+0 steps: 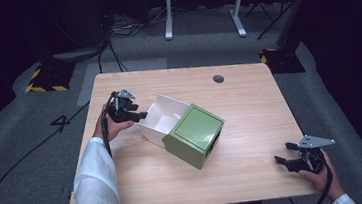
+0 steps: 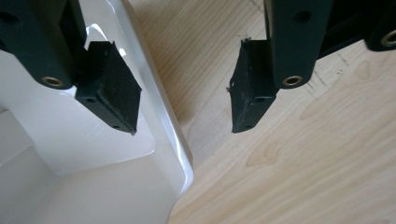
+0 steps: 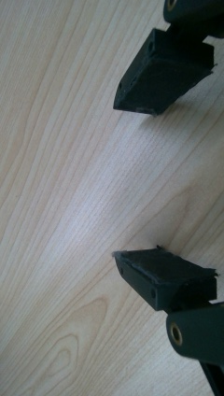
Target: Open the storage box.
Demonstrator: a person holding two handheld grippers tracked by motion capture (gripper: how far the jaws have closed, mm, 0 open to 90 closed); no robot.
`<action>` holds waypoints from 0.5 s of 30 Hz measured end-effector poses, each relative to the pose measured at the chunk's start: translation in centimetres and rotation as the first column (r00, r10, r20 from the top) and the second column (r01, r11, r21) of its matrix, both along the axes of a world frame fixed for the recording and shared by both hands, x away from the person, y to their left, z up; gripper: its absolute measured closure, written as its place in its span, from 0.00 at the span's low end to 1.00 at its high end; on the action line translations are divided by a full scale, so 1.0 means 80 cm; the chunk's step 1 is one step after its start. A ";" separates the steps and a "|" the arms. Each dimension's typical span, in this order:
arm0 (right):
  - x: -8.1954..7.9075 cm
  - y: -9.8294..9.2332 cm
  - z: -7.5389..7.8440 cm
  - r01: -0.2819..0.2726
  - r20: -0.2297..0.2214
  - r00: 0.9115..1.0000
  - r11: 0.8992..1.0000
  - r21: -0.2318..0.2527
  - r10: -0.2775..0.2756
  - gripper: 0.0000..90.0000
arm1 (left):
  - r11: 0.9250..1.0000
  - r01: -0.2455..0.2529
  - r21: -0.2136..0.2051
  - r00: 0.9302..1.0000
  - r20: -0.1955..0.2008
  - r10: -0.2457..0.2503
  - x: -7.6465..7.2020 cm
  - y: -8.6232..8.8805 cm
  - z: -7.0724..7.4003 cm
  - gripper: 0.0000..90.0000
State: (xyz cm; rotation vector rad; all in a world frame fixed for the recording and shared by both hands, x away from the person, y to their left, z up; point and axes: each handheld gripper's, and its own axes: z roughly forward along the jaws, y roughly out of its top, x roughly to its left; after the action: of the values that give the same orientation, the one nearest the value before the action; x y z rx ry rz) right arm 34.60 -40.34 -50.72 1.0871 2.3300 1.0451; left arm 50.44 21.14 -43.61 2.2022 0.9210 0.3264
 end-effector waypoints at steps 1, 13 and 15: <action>0.000 0.000 0.000 0.000 0.000 1.000 1.000 0.000 0.000 0.25 | 1.000 -0.004 0.000 1.000 0.010 0.004 -0.002 0.001 0.004 0.46; 0.000 0.000 0.000 0.000 -0.001 1.000 1.000 0.000 0.000 0.25 | 0.995 -0.069 0.072 0.991 0.117 0.060 -0.034 0.011 0.042 0.29; 0.000 0.000 0.000 0.000 -0.001 1.000 1.000 0.000 0.000 0.25 | 0.995 -0.066 0.080 0.991 0.126 0.055 -0.040 0.013 0.046 0.27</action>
State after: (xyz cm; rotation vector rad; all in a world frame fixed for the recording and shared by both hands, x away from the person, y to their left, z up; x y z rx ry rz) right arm 34.61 -40.34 -50.72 1.0880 2.3303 1.0452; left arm 47.27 22.14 -39.95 2.2059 0.9226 0.5332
